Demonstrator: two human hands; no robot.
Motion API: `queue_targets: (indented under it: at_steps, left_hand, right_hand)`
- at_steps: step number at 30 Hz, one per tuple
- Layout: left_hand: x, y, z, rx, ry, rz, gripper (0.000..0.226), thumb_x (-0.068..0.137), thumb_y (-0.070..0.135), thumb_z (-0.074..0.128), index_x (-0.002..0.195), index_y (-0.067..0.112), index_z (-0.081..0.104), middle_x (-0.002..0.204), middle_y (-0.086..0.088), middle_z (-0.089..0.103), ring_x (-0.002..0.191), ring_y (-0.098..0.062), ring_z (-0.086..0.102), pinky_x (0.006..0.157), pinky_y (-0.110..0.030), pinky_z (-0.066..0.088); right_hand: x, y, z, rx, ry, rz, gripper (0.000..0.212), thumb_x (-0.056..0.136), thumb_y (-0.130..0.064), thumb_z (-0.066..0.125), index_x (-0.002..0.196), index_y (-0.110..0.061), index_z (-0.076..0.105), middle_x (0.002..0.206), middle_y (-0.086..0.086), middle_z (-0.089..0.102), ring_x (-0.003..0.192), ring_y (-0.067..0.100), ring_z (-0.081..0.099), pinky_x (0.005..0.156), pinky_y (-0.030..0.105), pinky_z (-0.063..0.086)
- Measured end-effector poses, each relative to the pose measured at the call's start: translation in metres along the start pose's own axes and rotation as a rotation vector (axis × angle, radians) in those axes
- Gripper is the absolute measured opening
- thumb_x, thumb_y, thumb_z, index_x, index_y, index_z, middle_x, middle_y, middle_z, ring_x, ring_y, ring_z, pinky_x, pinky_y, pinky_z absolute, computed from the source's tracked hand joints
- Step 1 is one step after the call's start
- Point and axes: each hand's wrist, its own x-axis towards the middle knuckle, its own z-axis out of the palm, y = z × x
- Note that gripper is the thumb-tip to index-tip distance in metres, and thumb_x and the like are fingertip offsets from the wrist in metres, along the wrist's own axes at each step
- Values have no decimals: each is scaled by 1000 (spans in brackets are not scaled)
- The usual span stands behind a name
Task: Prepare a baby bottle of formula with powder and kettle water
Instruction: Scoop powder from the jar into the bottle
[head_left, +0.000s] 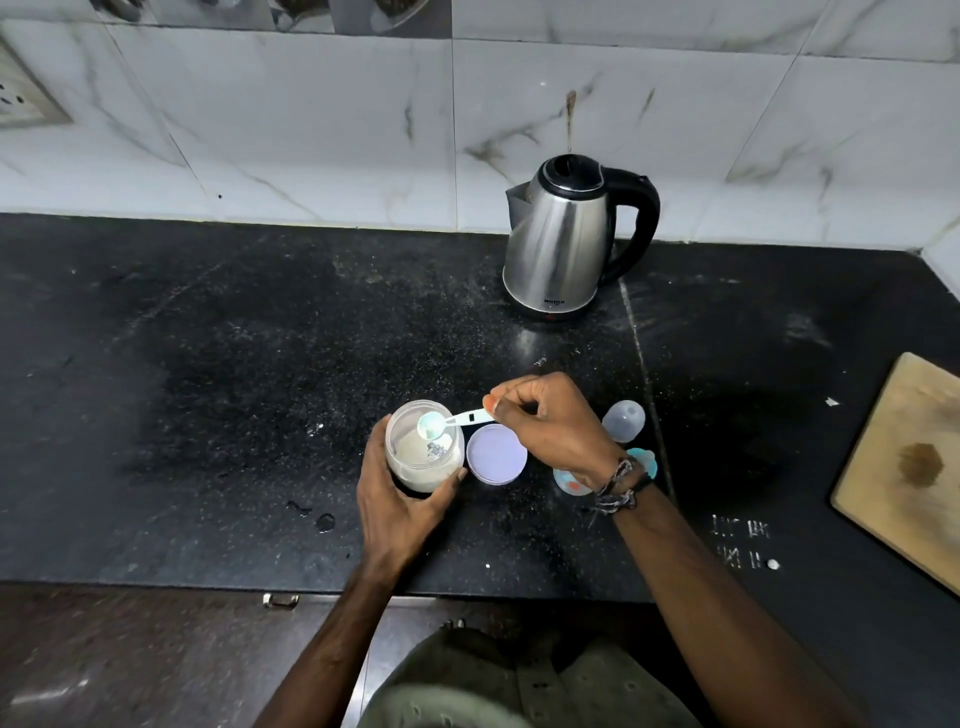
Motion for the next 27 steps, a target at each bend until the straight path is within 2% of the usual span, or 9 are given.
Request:
queue_targets:
  at_steps: [3,6,9,14,17,20,22,25,27]
  left_hand:
    - [0,-6,-2,17,-13,-21,91,65,43,92,141,19,50,134,4,64,124,-10,61,106,-36,51]
    - [1,-7,-2,22,-19,-24,90,65,42,92,141,19,50,134,6,64,123,-7,60,105,-29,49]
    - [1,-7,-1,39,-19,-41,91,65,39,93,143,20,49,135,7,63,124,-4,59,105,-27,49]
    - [0,-17,-1,76,7,-65,118,61,51,92,156,18,29,155,-5,46,143,-22,48,115,-53,42]
    - [1,-11,0,72,60,36,126,62,54,90,159,11,22,164,-8,32,153,-25,33,121,-57,33]
    - [4,7,4,79,92,168,123,66,52,88,159,8,21,166,-11,28,157,-32,24,124,-58,27]
    - [5,22,10,74,111,234,118,69,47,88,157,4,24,165,-12,30,157,-34,22,126,-55,25]
    - [5,42,24,60,122,303,109,72,44,86,153,0,30,161,-14,36,156,-35,23,126,-52,26]
    - [5,50,35,48,95,323,107,73,45,86,152,-3,33,160,-15,38,156,-34,24,125,-55,27]
  right_hand:
    - [-1,2,1,25,1,29,28,95,-18,66,74,-1,75,94,3,75,95,33,68,78,43,52]
    - [-2,3,1,24,-4,43,32,95,-19,66,64,-12,71,92,6,76,90,33,69,77,44,53]
    - [-1,8,3,35,-1,56,33,95,-21,66,71,0,73,94,17,75,78,28,65,76,46,53]
    - [-2,13,1,67,15,69,29,95,-24,66,79,-3,76,100,28,71,84,35,69,82,50,54]
    - [-3,12,-5,98,34,73,22,96,-25,67,80,-14,77,104,30,69,95,40,69,83,50,56]
    - [-7,10,-14,148,57,56,14,96,-24,66,86,-22,77,102,23,74,76,10,64,74,34,53]
    - [-10,11,-23,175,75,69,11,96,-24,67,91,-20,77,104,17,75,75,2,60,73,30,54]
    - [-17,17,-39,195,113,98,13,96,-25,67,97,-17,77,109,27,71,82,17,67,78,44,57]
    - [-22,22,-51,221,147,125,11,95,-25,67,96,-20,76,107,25,71,82,17,68,76,41,58]
